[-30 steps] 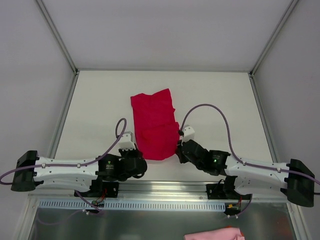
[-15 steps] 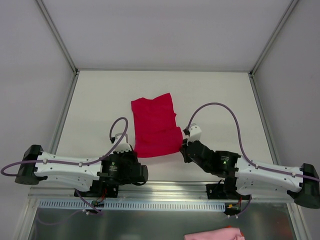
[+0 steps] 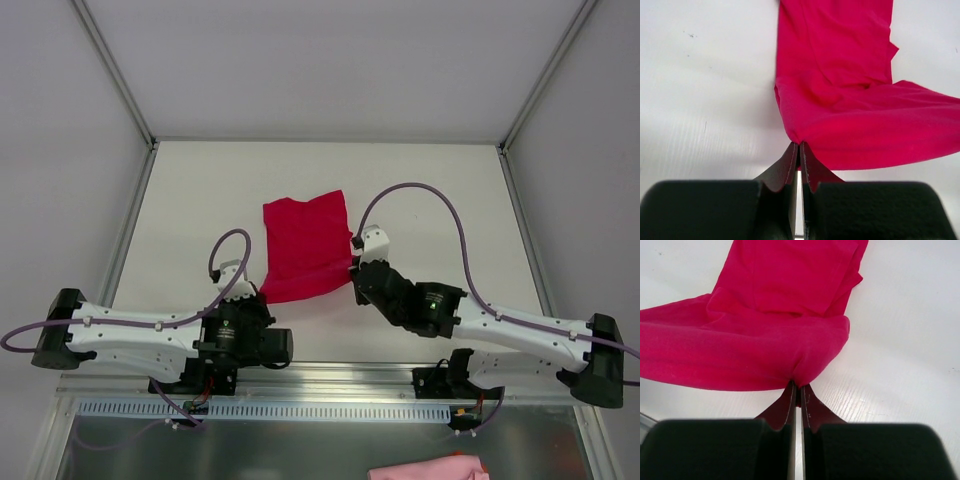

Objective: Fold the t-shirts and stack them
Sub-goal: Grab one side of the 2/3 rectangular tshirt with both arms, then fold the long partially folded tshirt into a neat square

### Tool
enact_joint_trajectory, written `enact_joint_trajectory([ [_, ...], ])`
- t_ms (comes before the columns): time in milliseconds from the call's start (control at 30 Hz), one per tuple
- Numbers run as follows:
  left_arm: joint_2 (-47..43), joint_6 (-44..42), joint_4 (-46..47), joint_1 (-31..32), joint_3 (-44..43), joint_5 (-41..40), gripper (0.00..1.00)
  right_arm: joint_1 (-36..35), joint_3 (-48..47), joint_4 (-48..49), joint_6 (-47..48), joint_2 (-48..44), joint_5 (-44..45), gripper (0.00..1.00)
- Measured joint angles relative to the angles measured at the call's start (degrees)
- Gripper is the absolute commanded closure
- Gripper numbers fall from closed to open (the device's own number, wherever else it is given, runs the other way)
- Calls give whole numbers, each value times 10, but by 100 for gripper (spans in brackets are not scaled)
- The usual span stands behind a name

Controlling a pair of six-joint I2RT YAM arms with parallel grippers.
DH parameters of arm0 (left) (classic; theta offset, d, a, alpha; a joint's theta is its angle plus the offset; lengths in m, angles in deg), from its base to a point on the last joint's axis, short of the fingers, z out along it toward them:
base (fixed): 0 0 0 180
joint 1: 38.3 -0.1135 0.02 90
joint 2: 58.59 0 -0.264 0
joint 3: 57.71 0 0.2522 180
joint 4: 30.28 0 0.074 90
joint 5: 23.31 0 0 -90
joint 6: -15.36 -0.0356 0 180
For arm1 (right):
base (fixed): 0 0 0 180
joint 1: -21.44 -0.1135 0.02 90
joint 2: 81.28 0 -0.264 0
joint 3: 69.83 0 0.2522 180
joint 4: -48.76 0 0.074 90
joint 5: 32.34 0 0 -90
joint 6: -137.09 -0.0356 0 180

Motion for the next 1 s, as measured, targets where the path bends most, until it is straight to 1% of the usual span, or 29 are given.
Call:
enact_joint_trajectory([
  [100,12,-12,3,-20,-20,-10,100,18,-6,-1,9,3,-2,99],
  [200,16,-90,65,-70,-25,-12,100,33,-13,-2,16,3,-5,99],
  [267,11,-184,150,-116,-16,3,100,44,-16,-2,22,3,-10,99],
  [300,0,-242,218,-146,1,20,100,50,-17,-2,26,4,-14,99],
  [367,-30,-338,321,-197,41,63,100,65,-17,-1,32,4,-23,99],
  [433,-56,-399,384,-239,64,99,100,82,-20,1,40,9,-40,99],
  [500,-61,-440,417,-259,61,112,100,102,-23,9,49,14,-59,99],
  [700,-39,-514,463,-279,31,124,100,165,-51,22,78,48,-115,99],
  [833,-19,-535,474,-302,30,129,100,200,-84,32,99,93,-160,99],
  [1000,-11,-553,484,-309,30,132,100,244,-133,42,129,172,-217,99],
])
